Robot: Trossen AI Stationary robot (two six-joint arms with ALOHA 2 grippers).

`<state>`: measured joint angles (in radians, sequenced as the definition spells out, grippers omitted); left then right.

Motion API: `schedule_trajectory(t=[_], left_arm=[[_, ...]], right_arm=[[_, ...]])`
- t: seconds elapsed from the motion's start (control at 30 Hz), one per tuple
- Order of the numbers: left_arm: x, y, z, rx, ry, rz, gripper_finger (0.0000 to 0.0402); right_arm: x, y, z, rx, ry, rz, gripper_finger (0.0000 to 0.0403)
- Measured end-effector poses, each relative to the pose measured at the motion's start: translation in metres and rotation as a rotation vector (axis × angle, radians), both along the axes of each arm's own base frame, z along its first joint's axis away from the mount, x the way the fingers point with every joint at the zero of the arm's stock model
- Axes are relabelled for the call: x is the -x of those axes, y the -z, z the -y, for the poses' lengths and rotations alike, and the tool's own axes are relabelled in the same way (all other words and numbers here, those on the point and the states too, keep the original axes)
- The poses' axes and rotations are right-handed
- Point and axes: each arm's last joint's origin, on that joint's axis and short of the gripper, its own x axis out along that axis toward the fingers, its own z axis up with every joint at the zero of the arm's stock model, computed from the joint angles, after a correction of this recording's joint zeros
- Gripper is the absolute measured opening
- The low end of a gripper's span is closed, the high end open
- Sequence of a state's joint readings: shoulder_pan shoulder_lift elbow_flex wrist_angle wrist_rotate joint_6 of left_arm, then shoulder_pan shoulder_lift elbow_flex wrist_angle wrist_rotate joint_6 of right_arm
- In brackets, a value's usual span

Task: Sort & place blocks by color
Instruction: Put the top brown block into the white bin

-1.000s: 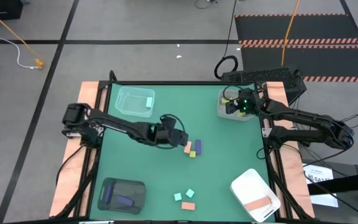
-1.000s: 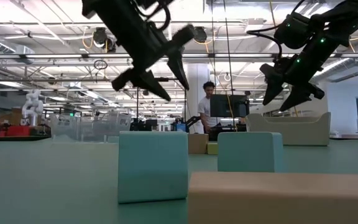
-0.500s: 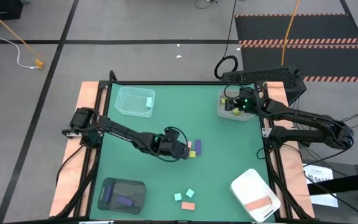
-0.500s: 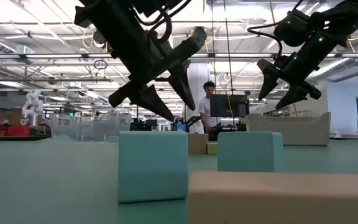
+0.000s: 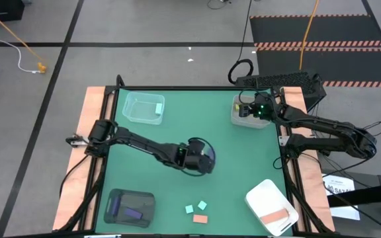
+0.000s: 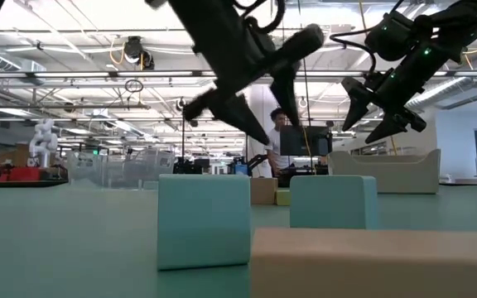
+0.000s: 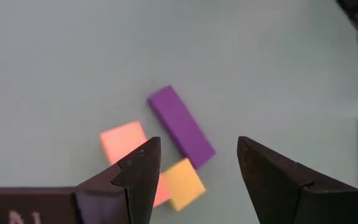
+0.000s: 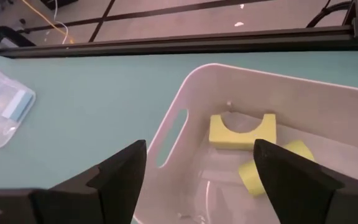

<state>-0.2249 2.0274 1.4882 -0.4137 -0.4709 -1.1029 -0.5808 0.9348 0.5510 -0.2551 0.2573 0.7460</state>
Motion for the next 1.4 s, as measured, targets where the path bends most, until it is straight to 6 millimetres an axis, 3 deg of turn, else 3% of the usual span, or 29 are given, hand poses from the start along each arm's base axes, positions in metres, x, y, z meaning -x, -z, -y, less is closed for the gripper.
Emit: schedule_trajectory(t=[0.13,0.4,0.57,0.8,0.97,1.2,1.4], left_arm=[[-0.001,-0.014,0.003,-0.043,-0.009,-0.081,0.0214],[0.005,-0.011,0.002,-0.019,-0.103,-0.108,0.0214],[0.002,0.002,0.002,-0.018,-0.125,-0.121,0.022],[-0.004,0.023,0.001,-0.037,-0.115,-0.157,0.0291],[-0.006,0.036,-0.001,-0.036,-0.137,-0.183,0.0305],[-0.017,0.057,-0.008,0.048,-0.174,-0.152,0.0251],[-0.019,0.058,-0.008,0.092,-0.201,-0.128,0.0129]], right_arm=[[0.0,0.0,0.0,0.003,-0.003,-0.002,0.0288],[0.0,0.0,0.0,0.003,-0.004,-0.003,0.0288],[0.0,0.0,0.0,0.003,-0.004,-0.003,0.0288],[0.0,0.0,0.0,0.003,-0.004,-0.002,0.0288],[0.0,0.0,0.0,0.003,-0.004,-0.002,0.0288],[0.0,0.0,0.0,0.003,-0.004,-0.003,0.0288],[0.0,0.0,0.0,0.005,-0.003,-0.001,0.0288]])
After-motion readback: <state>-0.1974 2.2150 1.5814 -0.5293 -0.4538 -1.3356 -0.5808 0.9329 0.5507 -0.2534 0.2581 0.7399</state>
